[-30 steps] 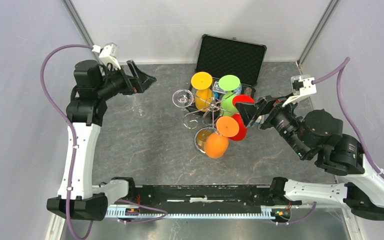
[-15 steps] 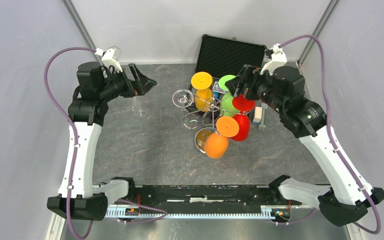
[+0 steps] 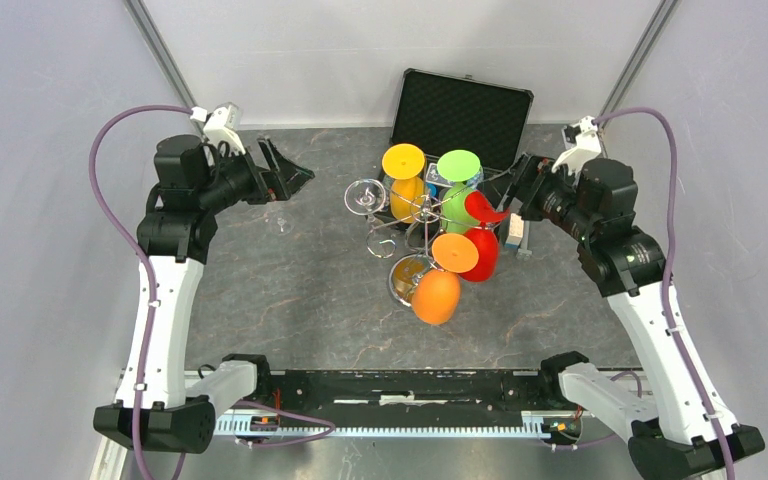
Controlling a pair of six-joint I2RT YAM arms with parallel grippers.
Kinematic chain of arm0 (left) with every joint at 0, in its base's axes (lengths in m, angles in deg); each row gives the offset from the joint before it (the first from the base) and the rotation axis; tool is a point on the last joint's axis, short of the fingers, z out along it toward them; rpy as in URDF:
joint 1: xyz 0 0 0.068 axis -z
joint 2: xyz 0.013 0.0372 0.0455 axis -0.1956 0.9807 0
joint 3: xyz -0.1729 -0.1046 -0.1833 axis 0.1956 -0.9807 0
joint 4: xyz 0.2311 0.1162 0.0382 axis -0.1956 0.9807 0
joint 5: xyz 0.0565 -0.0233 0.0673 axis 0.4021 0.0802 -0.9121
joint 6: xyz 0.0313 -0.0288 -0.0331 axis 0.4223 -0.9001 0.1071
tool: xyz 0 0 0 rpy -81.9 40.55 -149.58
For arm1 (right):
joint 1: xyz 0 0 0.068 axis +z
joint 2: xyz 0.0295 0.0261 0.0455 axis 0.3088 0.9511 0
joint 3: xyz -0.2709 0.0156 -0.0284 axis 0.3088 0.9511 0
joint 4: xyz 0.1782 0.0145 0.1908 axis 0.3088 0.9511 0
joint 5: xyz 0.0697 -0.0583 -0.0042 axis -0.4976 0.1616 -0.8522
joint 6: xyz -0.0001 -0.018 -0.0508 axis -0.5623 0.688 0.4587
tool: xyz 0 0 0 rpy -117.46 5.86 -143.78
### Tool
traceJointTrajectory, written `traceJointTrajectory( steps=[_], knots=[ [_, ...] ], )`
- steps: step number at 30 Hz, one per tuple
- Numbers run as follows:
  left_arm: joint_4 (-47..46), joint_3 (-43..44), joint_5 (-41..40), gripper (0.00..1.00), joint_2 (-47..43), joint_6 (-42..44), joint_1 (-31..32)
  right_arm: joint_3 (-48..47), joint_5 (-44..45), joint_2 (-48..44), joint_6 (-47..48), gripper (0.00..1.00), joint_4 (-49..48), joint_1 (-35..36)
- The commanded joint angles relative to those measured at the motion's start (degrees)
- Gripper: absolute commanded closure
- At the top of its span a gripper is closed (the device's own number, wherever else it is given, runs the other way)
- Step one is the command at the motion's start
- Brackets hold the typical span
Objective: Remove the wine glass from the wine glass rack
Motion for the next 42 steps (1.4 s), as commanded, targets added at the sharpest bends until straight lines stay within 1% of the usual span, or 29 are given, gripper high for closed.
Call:
traceJointTrajectory(
  steps=[1,8,11,14,17,22,25,29,34,39,41,42],
  knots=[
    [-2.32,-1.48,0.48,0.00,-1.53,-0.68,-0.15,4.87,-4.63,-3.08,-4.60,0.11,-6.91,-1.16],
    [-1.85,-2.15,-0.48,0.00,-1.38,0.17,-0.11,7.98,-4.90,-6.23,-9.76,0.19,-9.95,-2.27],
    [-0.70,-1.82,-3.39,0.00,-1.57,1.02,-0.15,8.07,-3.96,-7.71,-11.61,0.22,-10.88,-2.45],
    [-0.22,-1.90,-5.66,0.00,-2.08,1.57,-0.11,7.81,-4.88,-7.35,-13.23,0.25,-11.05,-2.55],
    [-0.22,-2.19,-6.08,0.00,-2.39,1.71,-0.11,8.04,-7.21,-6.26,-15.06,0.32,-11.02,-2.65],
    [-0.22,-2.96,-6.10,0.00,-2.48,1.49,-0.11,9.22,-6.10,-6.20,-16.52,0.38,-10.31,-2.87],
    [-0.23,-3.23,-5.94,0.00,-2.66,1.27,-0.15,10.16,-6.32,-6.40,-17.94,0.43,-10.27,-2.89],
    [-1.23,-3.64,-5.76,0.00,-2.61,0.96,-0.11,11.02,-5.29,-7.48,-18.49,0.58,-10.20,-3.02],
    [-1.27,-4.07,-5.65,0.00,-1.25,0.83,-0.12,11.80,-4.78,-9.03,-19.60,0.73,-10.61,-3.16],
    [-1.29,-5.10,-6.14,0.00,-1.77,1.36,-0.15,10.57,-1.57,-9.92,-19.54,0.95,-9.88,-3.16],
    [-1.27,-4.99,-6.20,0.00,-1.84,1.49,-0.11,9.92,-1.14,-9.84,-19.68,1.00,-9.80,-3.17],
    [-1.28,-4.90,-6.19,0.00,-1.84,1.55,-0.11,9.53,-1.24,-9.77,-19.71,1.00,-9.82,-3.28]
  ],
)
